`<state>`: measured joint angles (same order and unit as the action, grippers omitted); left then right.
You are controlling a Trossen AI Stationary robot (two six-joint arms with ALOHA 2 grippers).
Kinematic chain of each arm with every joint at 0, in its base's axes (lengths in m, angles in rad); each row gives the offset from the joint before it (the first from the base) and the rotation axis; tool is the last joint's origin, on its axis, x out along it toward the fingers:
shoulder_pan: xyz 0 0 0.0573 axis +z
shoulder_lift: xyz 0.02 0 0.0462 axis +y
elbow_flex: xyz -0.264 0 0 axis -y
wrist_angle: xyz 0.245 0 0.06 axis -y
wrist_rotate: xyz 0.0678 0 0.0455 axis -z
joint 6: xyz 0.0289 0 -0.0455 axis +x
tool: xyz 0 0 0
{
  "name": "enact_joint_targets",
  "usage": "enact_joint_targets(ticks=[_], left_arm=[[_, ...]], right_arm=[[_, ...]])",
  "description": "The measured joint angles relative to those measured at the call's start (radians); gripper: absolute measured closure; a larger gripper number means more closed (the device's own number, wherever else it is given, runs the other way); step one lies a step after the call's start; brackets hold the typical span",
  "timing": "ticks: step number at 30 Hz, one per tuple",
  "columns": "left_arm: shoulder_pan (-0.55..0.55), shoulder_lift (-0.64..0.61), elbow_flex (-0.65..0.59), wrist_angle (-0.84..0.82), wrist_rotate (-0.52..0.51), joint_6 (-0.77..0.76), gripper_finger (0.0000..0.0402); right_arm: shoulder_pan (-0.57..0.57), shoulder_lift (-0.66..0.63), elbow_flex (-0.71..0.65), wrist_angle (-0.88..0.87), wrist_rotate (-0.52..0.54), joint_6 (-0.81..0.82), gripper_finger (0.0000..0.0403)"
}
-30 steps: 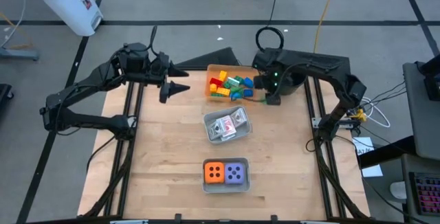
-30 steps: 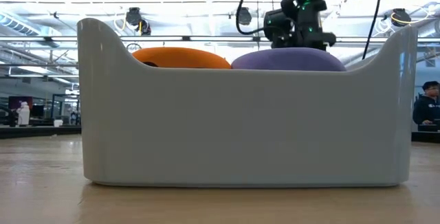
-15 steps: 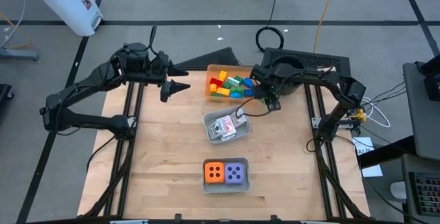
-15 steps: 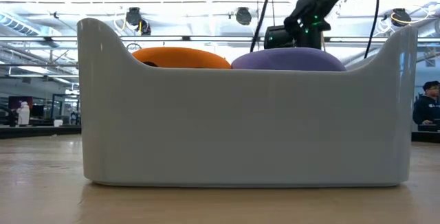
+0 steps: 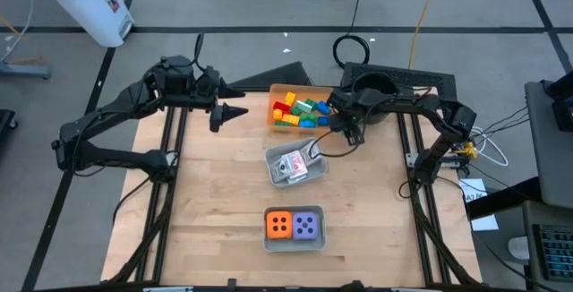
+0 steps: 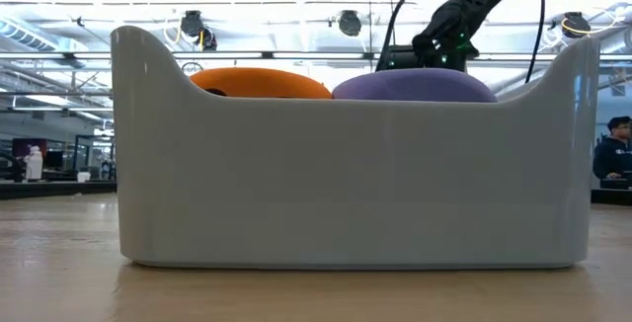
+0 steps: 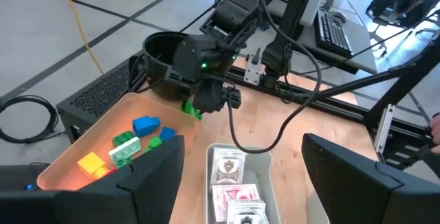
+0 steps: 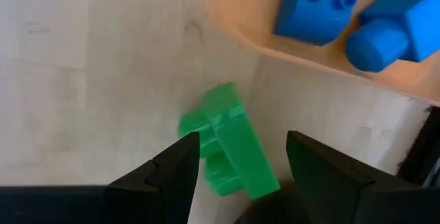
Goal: Pick & Place Toys
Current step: Put the green game piece into the orange bin
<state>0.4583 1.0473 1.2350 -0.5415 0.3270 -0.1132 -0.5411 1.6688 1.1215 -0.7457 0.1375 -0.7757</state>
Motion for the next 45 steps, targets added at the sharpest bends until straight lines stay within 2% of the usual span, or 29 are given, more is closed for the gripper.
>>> enact_joint_targets(ticks=[15,18,28,40,45], left_arm=[[0.000,0.001,0.000,0.000,-0.015,-0.005,0.0108],[0.000,0.013,0.000,0.008,-0.015,-0.016,0.0108],[0.000,0.013,-0.001,0.016,-0.015,-0.027,0.0108],[0.000,0.013,-0.001,0.014,-0.013,-0.047,0.0108],[0.000,0.013,-0.001,0.014,-0.012,-0.048,0.0108]], right_arm=[[0.000,0.000,-0.044,-0.006,-0.061,-0.022,0.0202],[0.005,0.000,-0.044,-0.006,-0.061,-0.015,0.0226],[0.074,0.001,-0.044,-0.006,-0.059,0.004,0.0342],[0.123,-0.009,-0.026,-0.052,-0.054,0.113,0.0330],[0.147,-0.054,0.016,-0.109,-0.054,0.171,0.0343]])
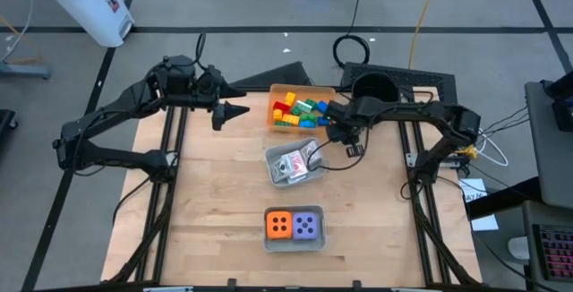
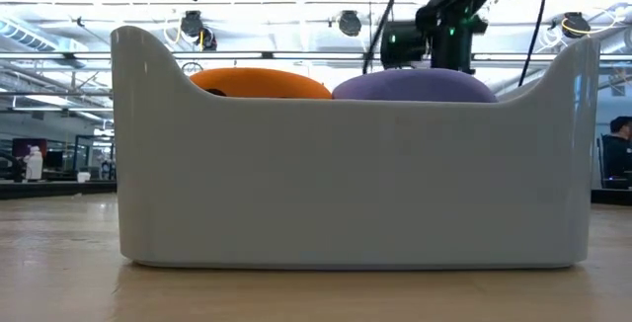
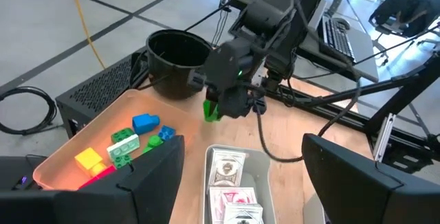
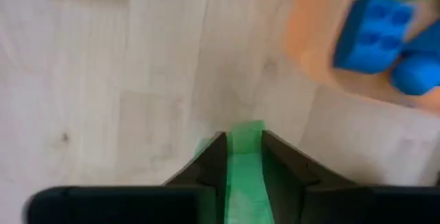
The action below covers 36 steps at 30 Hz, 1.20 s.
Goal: Pick & Place Toys
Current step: Put the green game piece into the orange bin
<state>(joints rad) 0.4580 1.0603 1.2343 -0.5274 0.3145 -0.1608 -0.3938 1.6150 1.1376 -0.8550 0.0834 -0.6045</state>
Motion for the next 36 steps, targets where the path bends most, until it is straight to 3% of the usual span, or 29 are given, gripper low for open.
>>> enact_joint_targets(ticks=[6,11,14,19,27,31,36], left_arm=[[0.000,0.000,0.000,0.000,0.002,0.000,0.0108],[0.000,0.000,0.000,0.002,0.002,0.012,0.0108],[0.000,0.000,0.000,0.007,0.002,0.022,0.0108],[0.000,0.000,0.000,0.008,0.003,0.025,0.0108],[0.000,0.000,0.001,0.008,0.027,0.012,0.0108],[0.000,0.000,0.001,0.008,0.028,-0.018,0.0108],[-0.008,0.000,0.001,0.008,0.028,-0.025,0.0108]], right_arm=[[0.025,-0.116,0.055,-0.019,-0.002,0.123,0.0358],[0.036,-0.225,0.080,-0.016,-0.001,0.195,0.0398],[0.036,-0.266,0.080,-0.020,0.006,0.224,0.0396],[0.036,-0.279,0.079,-0.020,0.022,0.279,0.0355],[0.040,-0.188,0.079,-0.025,0.022,0.223,0.0235],[0.010,-0.104,0.077,-0.029,0.021,0.379,0.0184],[-0.045,-0.048,0.076,-0.042,0.022,0.696,0.0141]])
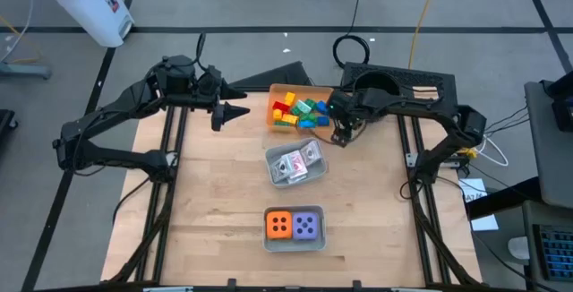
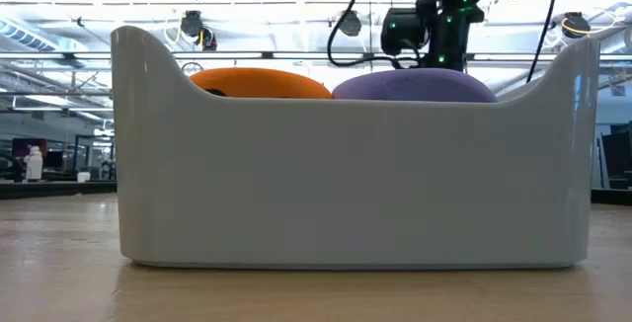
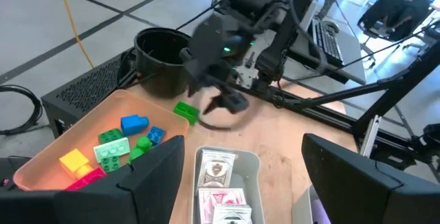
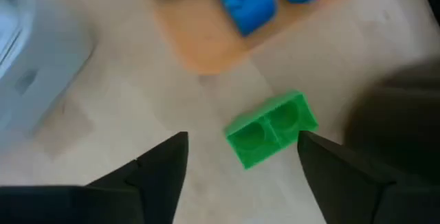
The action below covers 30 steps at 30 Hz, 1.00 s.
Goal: Pick & Place Toys
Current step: Put the green game piece into the orange bin
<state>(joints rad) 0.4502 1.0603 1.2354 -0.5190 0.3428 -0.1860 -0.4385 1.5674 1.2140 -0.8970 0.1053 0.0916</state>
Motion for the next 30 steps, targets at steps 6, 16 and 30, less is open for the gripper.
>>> enact_joint_targets(ticks=[6,16,30], left_arm=[[-0.001,0.000,0.000,0.000,0.000,0.010,0.0108],[-0.001,0.000,0.000,-0.002,0.000,0.030,0.0108],[-0.001,0.000,0.000,-0.003,-0.001,0.077,0.0108]], right_arm=[[-0.041,-0.004,0.000,0.022,0.002,0.292,0.0111],[-0.050,-0.004,-0.019,0.018,-0.002,0.575,0.0108],[-0.024,-0.004,-0.201,0.204,0.025,0.879,0.0111]])
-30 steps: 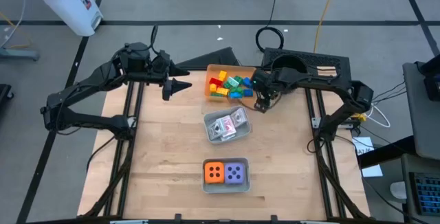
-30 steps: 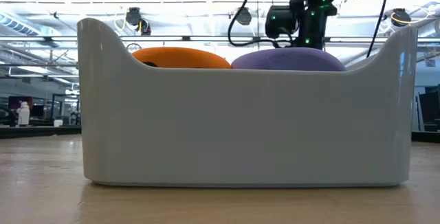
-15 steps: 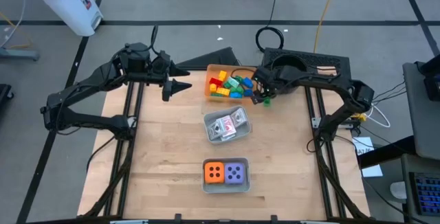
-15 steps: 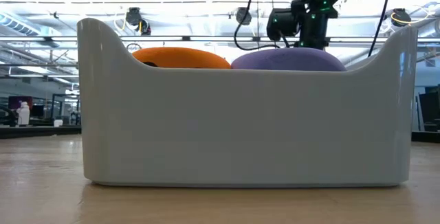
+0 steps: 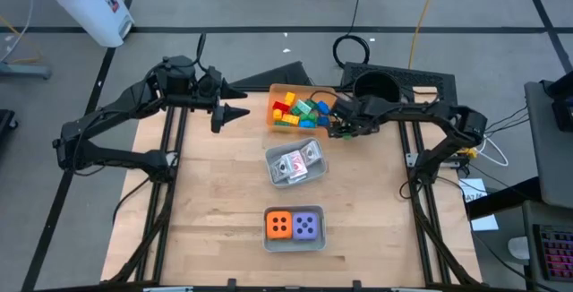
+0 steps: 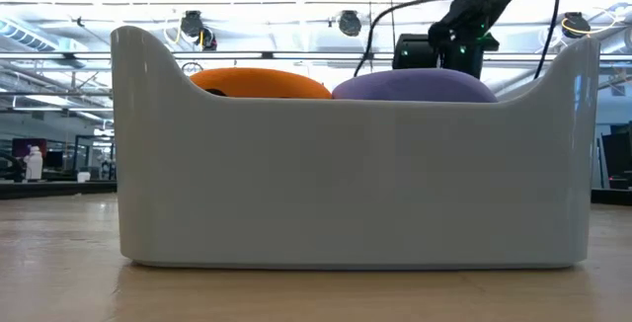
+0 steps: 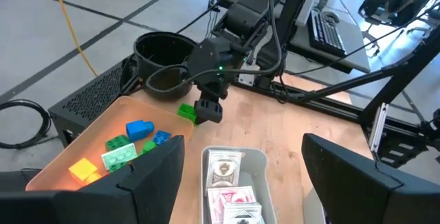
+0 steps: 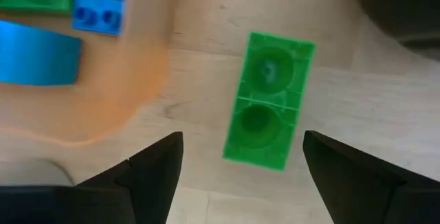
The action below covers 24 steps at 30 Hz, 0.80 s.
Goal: Pick & Place Toys
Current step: Put the green game piece into the orange bin
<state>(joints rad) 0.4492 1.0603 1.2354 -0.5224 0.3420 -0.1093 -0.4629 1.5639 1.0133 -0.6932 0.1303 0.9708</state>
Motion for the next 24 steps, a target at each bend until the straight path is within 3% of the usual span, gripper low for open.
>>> enact_joint_targets(ticks=[12,24], left_arm=[[0.000,0.000,0.000,-0.025,0.000,0.002,0.0108],[0.000,0.000,0.000,-0.035,0.000,-0.002,0.0108]], right_arm=[[0.000,0.000,-0.095,0.109,0.001,0.088,0.0136],[-0.002,0.000,-0.096,0.123,0.030,0.055,0.0264]])
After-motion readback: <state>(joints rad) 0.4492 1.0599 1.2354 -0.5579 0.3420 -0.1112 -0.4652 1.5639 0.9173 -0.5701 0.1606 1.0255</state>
